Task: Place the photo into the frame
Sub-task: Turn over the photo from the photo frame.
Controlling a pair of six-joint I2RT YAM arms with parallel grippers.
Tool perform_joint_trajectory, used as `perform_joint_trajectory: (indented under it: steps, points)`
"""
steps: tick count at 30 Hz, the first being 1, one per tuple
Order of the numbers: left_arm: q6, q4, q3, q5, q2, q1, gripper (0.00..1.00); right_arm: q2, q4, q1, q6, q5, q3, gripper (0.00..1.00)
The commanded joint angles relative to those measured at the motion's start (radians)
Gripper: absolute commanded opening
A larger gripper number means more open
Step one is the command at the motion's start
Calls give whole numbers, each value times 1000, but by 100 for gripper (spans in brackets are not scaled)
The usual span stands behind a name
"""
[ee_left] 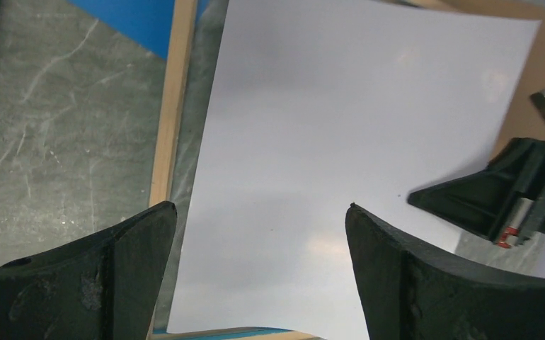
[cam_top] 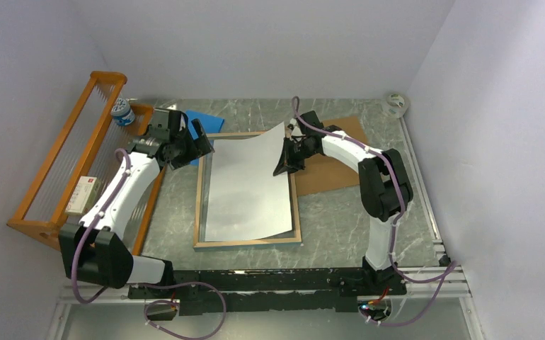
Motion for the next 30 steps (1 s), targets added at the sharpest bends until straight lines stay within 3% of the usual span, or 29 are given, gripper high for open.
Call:
perform_joint_trajectory:
  steps: [1, 8, 14, 22, 27, 30]
  points:
    - [22, 80, -54, 8, 33, 25, 94, 43, 56, -4, -62, -54, 54, 0]
    - [82, 36, -12, 160, 150, 196, 94, 64, 139, -2, -56, -73, 29, 0]
    - [109, 82, -51, 198, 201, 201, 94, 80, 161, -3, -60, -52, 25, 0]
    - [118, 101, -59, 228, 278, 223, 92, 100, 175, 4, -60, -41, 14, 9]
    - [117, 111, -48, 249, 304, 224, 91, 104, 139, 6, -72, -18, 30, 25]
    - [117, 109, -36, 255, 314, 225, 91, 96, 112, 6, -83, -1, 39, 45]
